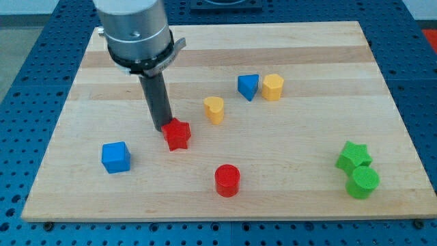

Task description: Push the red star into the red circle

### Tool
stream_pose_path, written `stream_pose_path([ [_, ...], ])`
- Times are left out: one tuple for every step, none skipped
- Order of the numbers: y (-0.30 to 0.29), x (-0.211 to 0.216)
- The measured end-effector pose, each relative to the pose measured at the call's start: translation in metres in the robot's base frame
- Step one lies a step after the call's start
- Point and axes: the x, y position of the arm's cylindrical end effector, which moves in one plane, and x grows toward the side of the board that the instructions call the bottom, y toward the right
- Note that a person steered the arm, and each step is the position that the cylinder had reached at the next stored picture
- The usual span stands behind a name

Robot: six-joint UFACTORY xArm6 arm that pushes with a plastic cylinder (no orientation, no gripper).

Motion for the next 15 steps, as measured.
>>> stream_pose_path([
  [0.028, 0.014],
  [0.052, 0.018],
  [0.054, 0.022],
  [0.059, 0.025],
  [0.072, 0.03],
  [0.084, 0.031],
  [0.094, 0.031],
  [0.102, 0.032],
  [0.105, 0.035],
  [0.089, 0.034],
  [0.068, 0.017],
  [0.049, 0.01],
  [0.031, 0.018],
  [0.034, 0.026],
  [0.043, 0.038],
])
